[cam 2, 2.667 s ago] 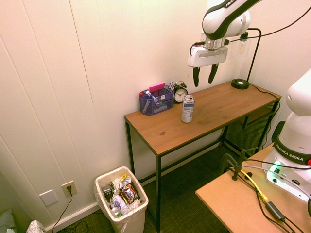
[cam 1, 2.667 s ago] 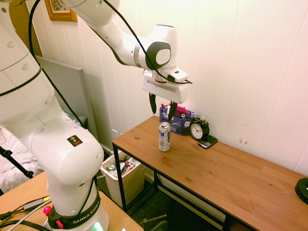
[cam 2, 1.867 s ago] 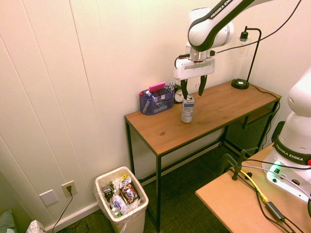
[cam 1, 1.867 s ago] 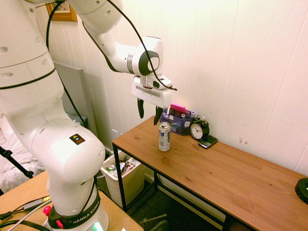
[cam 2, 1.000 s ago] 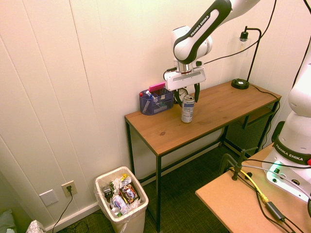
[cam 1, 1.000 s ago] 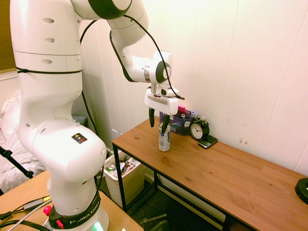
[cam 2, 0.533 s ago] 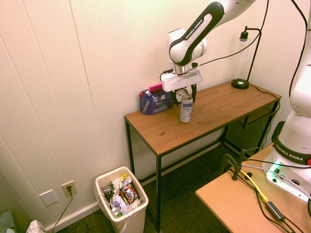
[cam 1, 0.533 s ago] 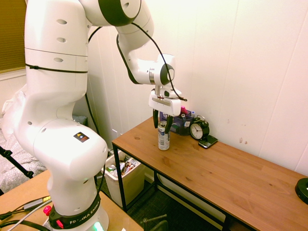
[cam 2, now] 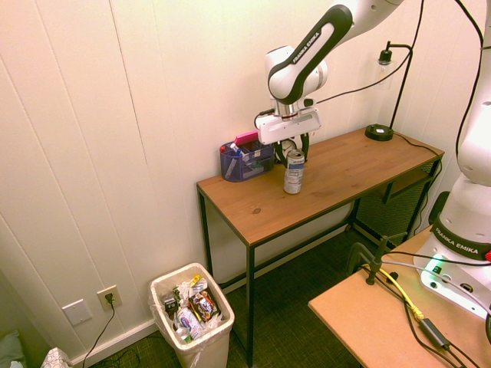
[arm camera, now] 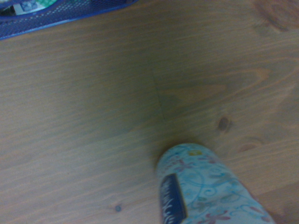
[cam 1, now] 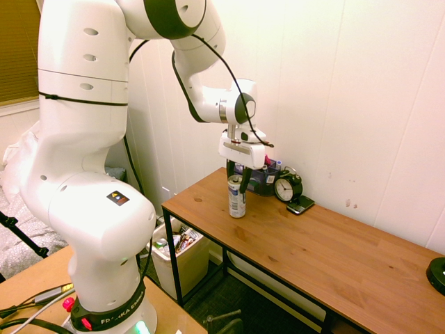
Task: Throw the can in the trash bin
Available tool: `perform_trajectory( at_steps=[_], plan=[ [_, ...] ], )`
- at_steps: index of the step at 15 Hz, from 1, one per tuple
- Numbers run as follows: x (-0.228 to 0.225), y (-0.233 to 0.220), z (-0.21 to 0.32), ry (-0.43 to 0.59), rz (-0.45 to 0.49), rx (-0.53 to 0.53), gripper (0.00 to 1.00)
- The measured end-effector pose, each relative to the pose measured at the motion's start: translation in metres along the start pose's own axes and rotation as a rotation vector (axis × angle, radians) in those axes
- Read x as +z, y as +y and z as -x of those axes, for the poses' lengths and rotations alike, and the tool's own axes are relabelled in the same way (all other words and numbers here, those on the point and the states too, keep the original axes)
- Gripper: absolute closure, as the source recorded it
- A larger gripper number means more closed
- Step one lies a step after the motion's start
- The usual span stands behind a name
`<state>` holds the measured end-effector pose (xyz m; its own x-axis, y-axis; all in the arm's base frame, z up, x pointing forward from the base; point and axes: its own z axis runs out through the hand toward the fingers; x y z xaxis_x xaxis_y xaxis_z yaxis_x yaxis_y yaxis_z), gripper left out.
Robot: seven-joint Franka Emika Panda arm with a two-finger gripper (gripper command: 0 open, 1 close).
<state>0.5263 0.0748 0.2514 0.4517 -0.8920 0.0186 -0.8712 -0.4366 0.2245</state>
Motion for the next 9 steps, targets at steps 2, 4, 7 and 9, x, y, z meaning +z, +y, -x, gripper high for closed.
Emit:
perform_trajectory(
  at_steps=[2,4,7,9],
  plan=[
    [0.002,-0.001,0.003,0.0,0.003,-0.006,1.0],
    [0.002,-0.003,0.004,-0.003,0.001,-0.005,1.0],
    [-0.014,-0.007,0.004,-0.009,-0.038,-0.001,1.0],
    [-0.063,-0.007,0.03,0.001,-0.109,-0.04,1.0]
  ],
)
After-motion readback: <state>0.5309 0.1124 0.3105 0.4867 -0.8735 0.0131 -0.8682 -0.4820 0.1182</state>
